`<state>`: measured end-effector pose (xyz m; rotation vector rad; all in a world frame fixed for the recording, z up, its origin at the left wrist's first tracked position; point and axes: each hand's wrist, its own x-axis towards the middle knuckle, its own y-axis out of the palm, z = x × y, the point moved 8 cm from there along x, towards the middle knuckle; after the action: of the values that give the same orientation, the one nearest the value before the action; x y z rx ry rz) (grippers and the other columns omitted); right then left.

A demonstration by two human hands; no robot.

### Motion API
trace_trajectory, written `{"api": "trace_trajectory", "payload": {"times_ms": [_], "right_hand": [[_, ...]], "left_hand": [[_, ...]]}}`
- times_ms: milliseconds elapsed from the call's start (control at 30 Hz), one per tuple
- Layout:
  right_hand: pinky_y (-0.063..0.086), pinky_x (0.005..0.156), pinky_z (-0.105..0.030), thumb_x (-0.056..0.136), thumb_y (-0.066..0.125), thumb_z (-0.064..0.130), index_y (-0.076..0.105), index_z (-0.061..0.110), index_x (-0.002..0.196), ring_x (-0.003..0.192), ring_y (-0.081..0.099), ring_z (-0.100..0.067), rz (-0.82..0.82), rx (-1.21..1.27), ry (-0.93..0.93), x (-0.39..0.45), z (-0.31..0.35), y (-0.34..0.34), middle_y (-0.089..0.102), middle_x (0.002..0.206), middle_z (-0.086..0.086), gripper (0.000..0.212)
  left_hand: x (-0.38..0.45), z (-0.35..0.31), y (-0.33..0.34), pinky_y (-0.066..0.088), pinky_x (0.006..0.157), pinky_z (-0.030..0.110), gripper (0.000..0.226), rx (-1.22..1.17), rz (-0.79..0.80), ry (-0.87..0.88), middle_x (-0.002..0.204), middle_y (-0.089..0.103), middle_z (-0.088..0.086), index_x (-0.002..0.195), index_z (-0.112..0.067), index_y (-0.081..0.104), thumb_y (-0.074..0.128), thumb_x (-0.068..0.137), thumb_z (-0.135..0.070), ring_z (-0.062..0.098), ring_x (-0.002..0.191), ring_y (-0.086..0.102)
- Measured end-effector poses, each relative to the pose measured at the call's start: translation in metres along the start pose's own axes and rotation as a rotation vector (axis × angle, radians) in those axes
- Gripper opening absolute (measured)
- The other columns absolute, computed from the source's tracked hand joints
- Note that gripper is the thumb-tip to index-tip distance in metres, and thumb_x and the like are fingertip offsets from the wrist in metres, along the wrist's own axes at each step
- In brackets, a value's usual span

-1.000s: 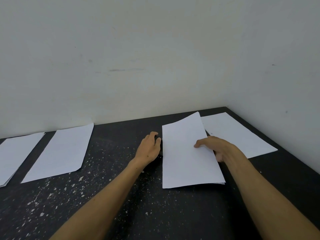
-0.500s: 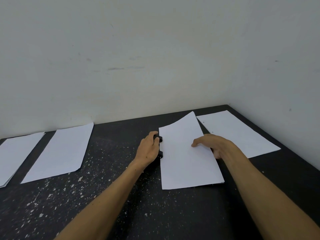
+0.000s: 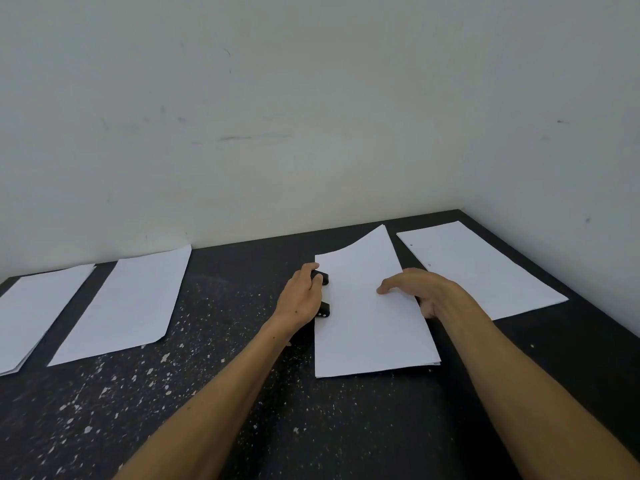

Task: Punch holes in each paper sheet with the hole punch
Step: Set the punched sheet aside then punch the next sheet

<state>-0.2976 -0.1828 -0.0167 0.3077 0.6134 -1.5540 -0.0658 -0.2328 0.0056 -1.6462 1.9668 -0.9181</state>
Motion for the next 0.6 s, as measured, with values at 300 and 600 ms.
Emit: {"api": "trace_trajectory", "payload": {"times_ms": [300,600], "right_hand": [[0.059,0.094,-0.053,0.088,0.077,0.009,0.069,0.005,0.117,0.102,0.075,-0.038,-0.015,-0.008,-0.012,-0.0007,-0.0007,0.0,0.077,0.113,-0.018,0.031],[0.06,0.093,-0.054,0.087,0.077,0.009,0.07,0.006,0.117,0.1,0.076,-0.037,-0.001,0.01,-0.009,-0.0081,-0.0087,0.0011,0.079,0.109,-0.017,0.03]], "left_hand": [[0.0016,0.0017,0.0006,0.039,0.105,0.036,0.041,0.017,-0.022,0.01,0.149,0.048,0.006,0.149,-0.019,0.04,0.032,0.11,-0.028,0.023,0.131,0.048],[0.0038,0.0017,0.0009,0.042,0.105,0.04,0.039,0.059,-0.022,0.012,0.145,0.052,0.007,0.146,-0.019,0.043,0.032,0.109,-0.029,0.025,0.128,0.049]]}}
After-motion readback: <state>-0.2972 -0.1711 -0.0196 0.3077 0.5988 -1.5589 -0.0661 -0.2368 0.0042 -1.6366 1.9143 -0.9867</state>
